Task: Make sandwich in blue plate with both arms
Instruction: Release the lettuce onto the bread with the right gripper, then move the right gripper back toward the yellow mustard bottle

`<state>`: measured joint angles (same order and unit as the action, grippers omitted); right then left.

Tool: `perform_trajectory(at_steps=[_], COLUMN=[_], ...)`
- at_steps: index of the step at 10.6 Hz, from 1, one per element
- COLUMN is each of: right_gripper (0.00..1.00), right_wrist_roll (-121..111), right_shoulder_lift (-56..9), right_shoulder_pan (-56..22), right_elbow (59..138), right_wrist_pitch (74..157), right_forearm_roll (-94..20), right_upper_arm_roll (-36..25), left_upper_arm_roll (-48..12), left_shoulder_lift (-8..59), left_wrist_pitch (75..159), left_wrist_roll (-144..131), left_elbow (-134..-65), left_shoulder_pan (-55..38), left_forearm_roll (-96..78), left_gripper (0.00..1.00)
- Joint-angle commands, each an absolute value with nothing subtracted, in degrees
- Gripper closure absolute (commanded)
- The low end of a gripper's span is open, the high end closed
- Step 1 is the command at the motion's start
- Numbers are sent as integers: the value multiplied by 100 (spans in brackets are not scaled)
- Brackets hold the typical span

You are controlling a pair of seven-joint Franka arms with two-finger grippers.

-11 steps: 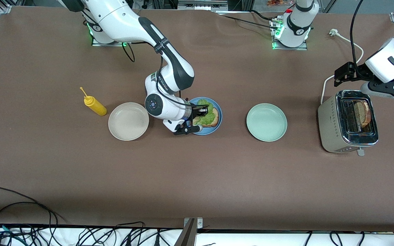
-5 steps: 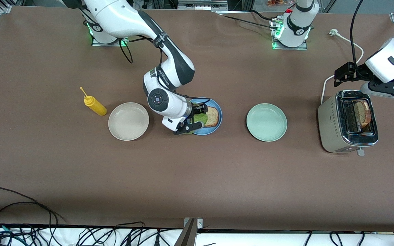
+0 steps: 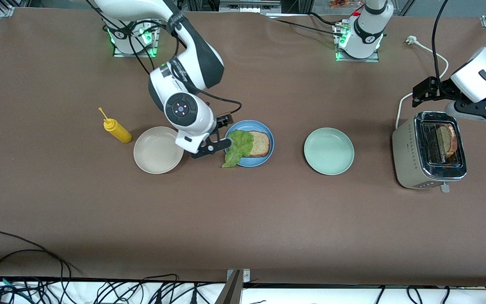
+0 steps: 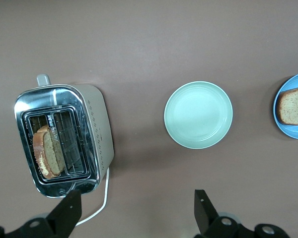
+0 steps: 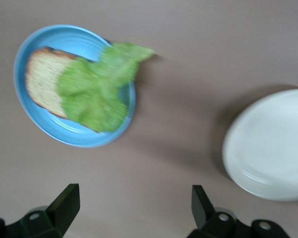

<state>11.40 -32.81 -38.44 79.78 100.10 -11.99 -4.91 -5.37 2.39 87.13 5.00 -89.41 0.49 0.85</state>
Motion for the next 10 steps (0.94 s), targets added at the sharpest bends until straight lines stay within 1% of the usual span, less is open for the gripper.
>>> perform_trajectory(at_steps=[1,3,4,8,10], right_gripper=[0,0,0,0,0], right_wrist_roll=[1160,1117,759,-762,-1542], right_shoulder_lift=[-2866,-2751,-2612,-1567,-1074], right_shoulder_pan=[-3893,-3885,-3885,-3885,-3885], right_elbow=[8068,8103,8182,9243,9876], right_wrist_pitch=[9056,8362,8176,8200,8471], right_forearm_roll=[-266,-141,-62,8,192], right_upper_arm_roll=[-799,-1158,-1412,-2257,-2643], left_upper_arm_roll=[-501,-501,-501,-501,-501], left_shoulder_lift=[158,158,158,167,158], left_wrist_pitch=[8754,8754,8754,8763,8754], left_wrist_roll=[642,642,642,642,642], left_elbow=[-8982,-8983,-8982,-8982,-8982], left_shoulder_pan=[44,53,53,53,53], left_forearm_roll=[18,18,18,18,18], left_gripper=[0,0,0,0,0])
